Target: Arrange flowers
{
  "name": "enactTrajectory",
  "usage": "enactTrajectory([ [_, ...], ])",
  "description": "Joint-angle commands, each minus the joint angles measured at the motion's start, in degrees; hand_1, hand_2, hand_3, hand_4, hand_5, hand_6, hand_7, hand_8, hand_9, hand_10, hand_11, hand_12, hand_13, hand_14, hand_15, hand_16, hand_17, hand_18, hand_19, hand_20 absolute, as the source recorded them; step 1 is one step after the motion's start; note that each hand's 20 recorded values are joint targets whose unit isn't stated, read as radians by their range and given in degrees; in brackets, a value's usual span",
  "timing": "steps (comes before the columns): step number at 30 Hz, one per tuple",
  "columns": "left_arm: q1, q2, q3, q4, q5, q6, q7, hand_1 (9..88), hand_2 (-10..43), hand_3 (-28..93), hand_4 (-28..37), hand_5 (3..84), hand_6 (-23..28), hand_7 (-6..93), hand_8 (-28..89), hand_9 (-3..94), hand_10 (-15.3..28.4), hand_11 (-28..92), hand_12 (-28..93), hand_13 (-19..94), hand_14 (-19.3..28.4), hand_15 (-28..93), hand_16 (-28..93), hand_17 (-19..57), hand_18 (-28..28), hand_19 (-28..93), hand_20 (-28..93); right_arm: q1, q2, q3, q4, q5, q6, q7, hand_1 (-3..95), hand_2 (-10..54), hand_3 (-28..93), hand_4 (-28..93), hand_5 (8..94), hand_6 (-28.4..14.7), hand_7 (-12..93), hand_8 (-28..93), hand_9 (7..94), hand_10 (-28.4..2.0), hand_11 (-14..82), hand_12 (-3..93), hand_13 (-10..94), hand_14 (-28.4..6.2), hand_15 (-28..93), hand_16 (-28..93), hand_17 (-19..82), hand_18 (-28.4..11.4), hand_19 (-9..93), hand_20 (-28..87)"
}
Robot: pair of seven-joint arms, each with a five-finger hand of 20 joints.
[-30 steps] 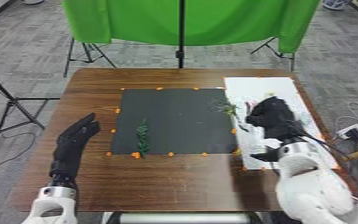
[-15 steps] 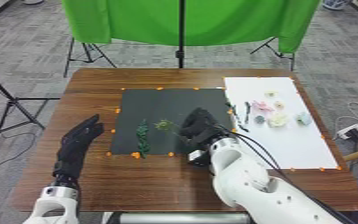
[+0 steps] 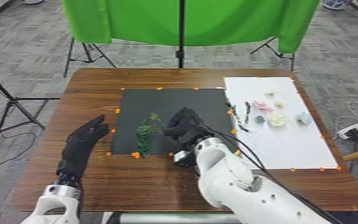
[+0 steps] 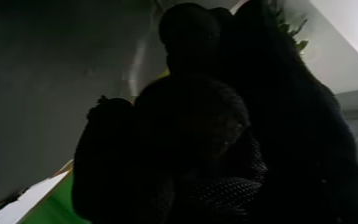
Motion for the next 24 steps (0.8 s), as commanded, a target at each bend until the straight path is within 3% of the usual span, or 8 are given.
enactTrajectory([
  [1,0.37,-0.27,-0.30,0.22,0.24,-1.38,-1.39,24.8,-7.2,65,-20.6,41.0,3.0,9.0,-4,40.2,11.7,13,17,29,16.0,17,6,-0.4,14.0,5,20,-0.67,0.12,0.05,-0.26,-0.92,0.17,-1.04,84.1,-9.5,-28,36,81.4,-2.9,20,15,90.9,-12.1,33.2,24.8,94,-1.6,56,29,71,-7.1,93,47],
  [7,0.31,-0.46,-0.32,0.34,0.37,-2.05,-1.75,24.7,-7.3,65,-20.6,40.9,3.1,8.8,-4,40.2,11.8,13,17,29,16.0,17,6,-0.5,14.0,5,20,-1.36,0.80,0.75,-0.76,-0.82,-0.90,-1.98,79.6,-9.5,-27,38,78.5,-2.9,17,12,90.7,-12.5,33.7,24.5,94,-1.8,56,29,70,-7.2,93,46],
  [8,0.42,-0.52,-0.39,0.29,0.40,-1.99,-1.74,24.7,-7.3,65,-20.6,40.9,3.1,8.8,-4,40.2,11.8,13,17,29,16.0,17,6,-0.5,14.0,5,20,-1.50,0.80,0.90,-0.82,-0.76,-1.30,-2.10,75.8,-9.5,-21,36,77.7,-2.9,17,10,90.7,-12.4,33.8,24.4,94,-1.9,56,29,70,-7.2,93,46],
  [9,0.43,-0.49,-0.35,0.30,0.38,-1.93,-1.81,24.7,-7.3,65,-20.5,40.9,3.0,8.8,-4,40.2,11.8,13,17,29,16.0,17,6,-0.5,14.0,5,20,-1.61,0.96,0.91,-0.88,-0.86,-1.58,-2.17,63.0,-9.5,15,10,77.4,-2.9,17,8,90.7,-12.4,33.7,24.4,94,-1.9,56,29,70,-7.2,93,46],
  [10,0.34,-0.45,-0.36,0.34,0.38,-2.01,-1.88,24.7,-7.2,65,-20.6,40.9,3.1,8.8,-4,40.2,11.8,13,17,29,16.0,17,6,-0.5,14.0,5,20,-1.62,1.04,0.89,-0.96,-0.78,-1.78,-2.08,53.7,-9.5,40,-8,77.2,-2.8,16,6,90.6,-12.4,33.9,24.5,94,-2.0,56,29,70,-7.3,93,46],
  [12,0.29,-0.45,-0.40,0.40,0.41,-2.16,-1.86,24.9,-7.2,65,-20.6,40.9,3.0,8.8,-4,40.3,11.8,13,17,29,16.0,17,6,-0.5,14.0,5,20,-1.66,0.86,1.03,-0.82,-0.49,-1.87,-2.29,47.4,-9.5,55,-18,76.3,-2.8,16,-1,90.4,-12.4,34.2,24.4,94,-2.1,56,29,70,-7.4,93,46],
  [18,0.38,-0.50,-0.37,0.35,0.55,-2.36,-1.83,24.9,-7.2,65,-20.6,40.9,3.0,8.8,-4,40.3,11.7,13,17,29,16.0,17,6,-0.5,14.0,5,20,-4.07,2.18,3.17,-2.48,-4.48,-2.38,-0.96,38.8,-9.5,61,-16,76.6,-3.1,16,-7,90.3,-12.7,34.1,24.2,94,-2.4,55,29,70,-8.0,93,46],
  [24,0.69,-0.64,-0.38,0.28,0.52,-2.32,-2.07,25.0,-7.2,65,-20.6,40.9,3.1,8.8,-4,40.3,11.8,13,17,29,16.0,17,6,-0.6,14.0,5,20,-5.48,3.80,4.80,-3.57,-4.17,-7.77,1.17,34.4,-3.3,61,-13,79.4,-3.3,17,-7,91.5,-12.9,34.1,24.1,94,-3.0,56,29,70,-8.7,93,47],
])
